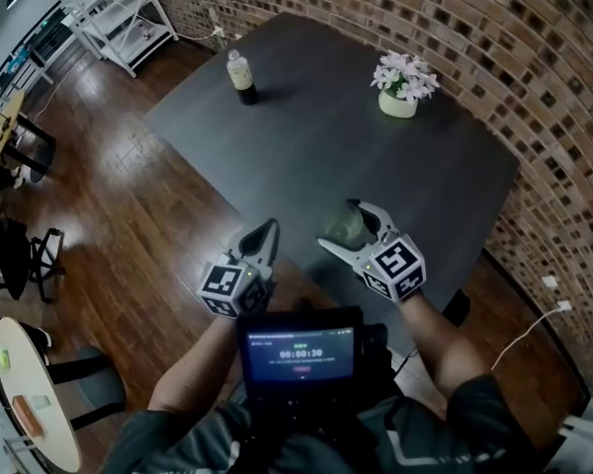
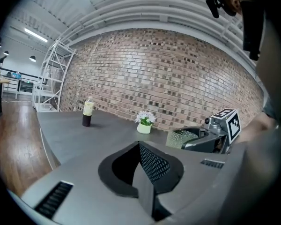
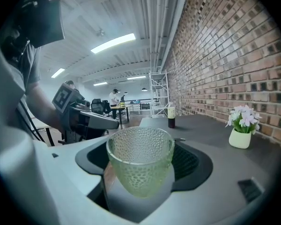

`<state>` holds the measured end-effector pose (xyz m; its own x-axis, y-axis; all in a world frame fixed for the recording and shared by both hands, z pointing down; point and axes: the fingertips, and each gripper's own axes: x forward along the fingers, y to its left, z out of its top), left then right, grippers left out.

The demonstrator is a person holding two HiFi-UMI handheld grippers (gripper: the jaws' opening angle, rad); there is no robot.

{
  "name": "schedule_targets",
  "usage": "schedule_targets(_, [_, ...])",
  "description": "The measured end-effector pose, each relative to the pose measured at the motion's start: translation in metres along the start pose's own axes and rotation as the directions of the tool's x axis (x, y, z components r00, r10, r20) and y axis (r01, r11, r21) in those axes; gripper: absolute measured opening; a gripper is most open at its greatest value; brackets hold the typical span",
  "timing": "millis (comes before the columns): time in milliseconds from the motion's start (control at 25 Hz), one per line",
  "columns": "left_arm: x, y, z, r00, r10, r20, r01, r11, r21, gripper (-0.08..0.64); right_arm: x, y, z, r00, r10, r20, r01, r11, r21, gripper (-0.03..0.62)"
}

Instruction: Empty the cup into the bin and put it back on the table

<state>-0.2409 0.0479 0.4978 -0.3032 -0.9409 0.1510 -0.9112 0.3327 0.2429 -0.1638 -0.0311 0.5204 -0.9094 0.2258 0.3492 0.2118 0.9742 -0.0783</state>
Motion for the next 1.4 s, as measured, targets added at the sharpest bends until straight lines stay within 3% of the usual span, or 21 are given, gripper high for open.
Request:
schedule_targets(520, [0.002,0.031,-0.064,0.997,0.04,-0.066,-0.041,0.999,-0.022,0.003,0.058,0.004,-0.076,0.999,0.044,-0.022,-0.044,0.999,0.01,0.396])
schedule_targets(760, [0.005,0.036,-0.081,0.996,0.043,-0.077,-0.046,0.998,-0.035,0.003,0.068,-0.003,-0.094,0.999,0.027,-0.018,-0.026,0.999,0.041,0.396])
schedule_targets(1200, [0.009,0.042,-0.087,0.994,0.056,-0.097,-0.062,0.996,-0.062,0.003,0.07,-0.005,-0.102,0.999,0.034,-0.01,-0.034,0.999,0.031,0.403])
schedule_targets(1280, [0.008,0.046,-0.083,0.993,0.073,-0.089,-0.078,0.995,-0.058,0.003,0.067,-0.005,-0.102,0.999,0.036,-0.008,-0.036,0.999,0.039,0.452])
schedule_targets(1400, [0.006,0.058,-0.076,0.993,0.096,-0.07,-0.1,0.993,-0.06,0.003,0.064,-0.001,-0.104,0.999,0.049,-0.022,-0.049,0.999,0.022,0.457])
